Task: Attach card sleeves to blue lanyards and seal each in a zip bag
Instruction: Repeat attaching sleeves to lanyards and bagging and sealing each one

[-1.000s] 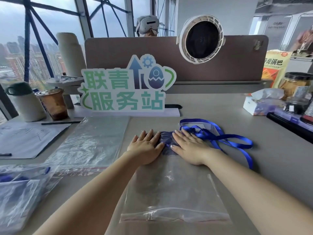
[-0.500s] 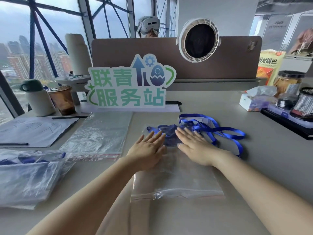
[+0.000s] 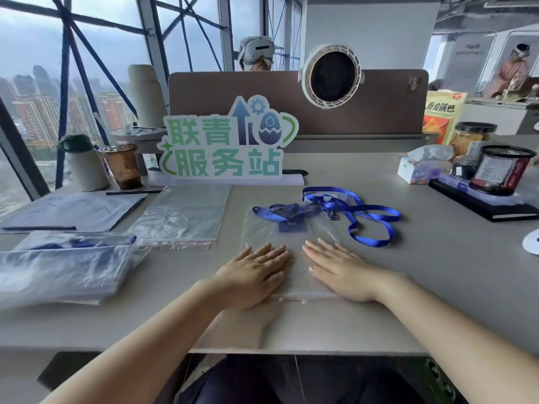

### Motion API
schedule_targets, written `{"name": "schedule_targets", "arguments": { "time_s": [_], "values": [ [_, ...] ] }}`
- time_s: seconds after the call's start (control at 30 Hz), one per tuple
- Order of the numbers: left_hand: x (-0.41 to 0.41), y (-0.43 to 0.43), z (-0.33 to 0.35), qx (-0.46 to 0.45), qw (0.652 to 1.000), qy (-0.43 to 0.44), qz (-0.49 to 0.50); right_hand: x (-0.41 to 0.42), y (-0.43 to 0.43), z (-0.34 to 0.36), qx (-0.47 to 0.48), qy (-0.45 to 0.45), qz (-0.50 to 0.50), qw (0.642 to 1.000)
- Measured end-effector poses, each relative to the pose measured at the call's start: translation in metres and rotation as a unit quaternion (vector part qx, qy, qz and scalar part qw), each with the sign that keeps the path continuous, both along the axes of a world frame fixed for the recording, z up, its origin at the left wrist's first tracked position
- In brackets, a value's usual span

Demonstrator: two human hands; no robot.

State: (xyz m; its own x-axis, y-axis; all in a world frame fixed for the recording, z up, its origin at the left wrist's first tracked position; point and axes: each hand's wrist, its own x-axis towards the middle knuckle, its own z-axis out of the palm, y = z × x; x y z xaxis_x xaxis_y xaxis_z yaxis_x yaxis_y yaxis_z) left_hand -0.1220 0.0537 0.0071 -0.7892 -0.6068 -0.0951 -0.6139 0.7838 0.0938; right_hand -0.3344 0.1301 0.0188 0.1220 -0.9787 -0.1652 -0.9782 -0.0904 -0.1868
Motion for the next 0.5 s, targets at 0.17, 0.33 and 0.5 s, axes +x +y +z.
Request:
{"name": "schedule_targets", "arguments": {
  "time_s": [0.17, 0.33, 0.5],
  "values": [
    [0.011, 0.018, 0.007, -0.024, 0.990, 0.135, 0.020, 0.003, 0.021, 0.011, -0.053, -0.081, -0.008, 0.995],
    [0.021, 0.045, -0.002, -0.001, 1.000, 0.024, -0.007, 0.008, 0.043, -0.011, -0.104, -0.016, 0.001, 0.994],
    [0.026, 0.068, -0.004, -0.086, 0.988, 0.127, -0.013, 0.018, 0.066, -0.015, -0.171, -0.102, 0.032, 0.979]
  ]
}}
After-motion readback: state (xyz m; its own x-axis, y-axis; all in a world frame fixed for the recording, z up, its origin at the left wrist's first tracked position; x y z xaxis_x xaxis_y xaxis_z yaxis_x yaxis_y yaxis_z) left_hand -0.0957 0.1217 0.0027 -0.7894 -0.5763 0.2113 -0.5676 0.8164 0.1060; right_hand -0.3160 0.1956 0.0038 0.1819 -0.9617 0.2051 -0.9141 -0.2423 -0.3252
